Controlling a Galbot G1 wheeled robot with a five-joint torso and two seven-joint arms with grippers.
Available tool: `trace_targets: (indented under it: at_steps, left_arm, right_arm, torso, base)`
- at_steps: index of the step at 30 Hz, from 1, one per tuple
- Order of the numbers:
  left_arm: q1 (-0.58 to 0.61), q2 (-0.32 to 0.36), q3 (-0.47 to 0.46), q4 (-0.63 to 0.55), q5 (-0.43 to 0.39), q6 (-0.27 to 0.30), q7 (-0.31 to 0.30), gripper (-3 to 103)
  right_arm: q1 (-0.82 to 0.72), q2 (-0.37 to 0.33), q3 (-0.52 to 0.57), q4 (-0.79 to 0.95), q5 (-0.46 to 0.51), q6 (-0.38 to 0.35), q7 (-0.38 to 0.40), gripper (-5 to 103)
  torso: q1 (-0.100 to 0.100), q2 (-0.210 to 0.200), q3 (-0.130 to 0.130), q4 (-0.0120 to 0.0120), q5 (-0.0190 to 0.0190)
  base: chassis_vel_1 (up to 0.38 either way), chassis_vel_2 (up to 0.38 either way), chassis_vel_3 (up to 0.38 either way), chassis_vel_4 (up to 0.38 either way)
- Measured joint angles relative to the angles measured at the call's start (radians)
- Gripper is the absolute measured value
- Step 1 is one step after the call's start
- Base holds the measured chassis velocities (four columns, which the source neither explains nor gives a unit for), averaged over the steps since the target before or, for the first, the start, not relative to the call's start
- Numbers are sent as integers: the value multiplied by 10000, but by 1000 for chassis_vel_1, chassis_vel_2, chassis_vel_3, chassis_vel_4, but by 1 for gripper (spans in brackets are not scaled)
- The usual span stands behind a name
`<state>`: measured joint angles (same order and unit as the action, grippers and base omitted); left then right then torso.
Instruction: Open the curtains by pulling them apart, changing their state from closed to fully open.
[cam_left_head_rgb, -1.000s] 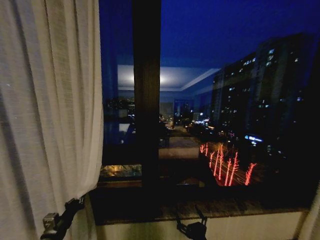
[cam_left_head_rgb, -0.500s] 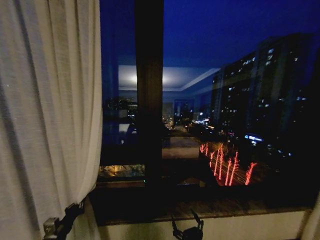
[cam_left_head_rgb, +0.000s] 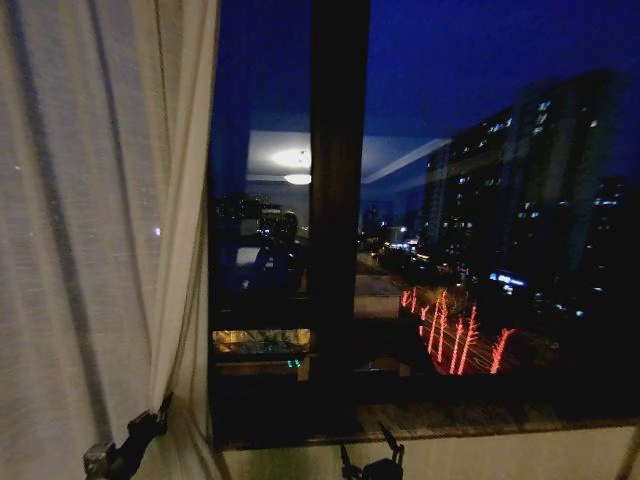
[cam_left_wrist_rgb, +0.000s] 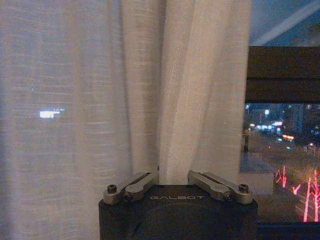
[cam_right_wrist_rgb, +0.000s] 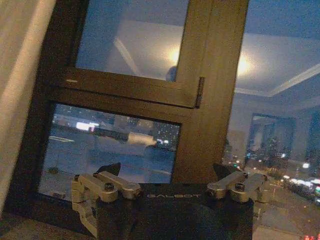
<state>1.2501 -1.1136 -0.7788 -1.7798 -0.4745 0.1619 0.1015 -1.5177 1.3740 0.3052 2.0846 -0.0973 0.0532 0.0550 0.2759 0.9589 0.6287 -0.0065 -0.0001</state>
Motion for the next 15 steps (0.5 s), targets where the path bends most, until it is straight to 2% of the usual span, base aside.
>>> trace_targets:
  at_steps: [15]
  left_arm:
    - [238, -128, -99, -161, 50, -22, 20, 0]
  right_arm:
    - [-189, 0, -331, 155, -149, 57, -11, 100]
  torso:
    - [0, 0, 0, -1, -1]
  base:
    - [160, 159, -164, -158]
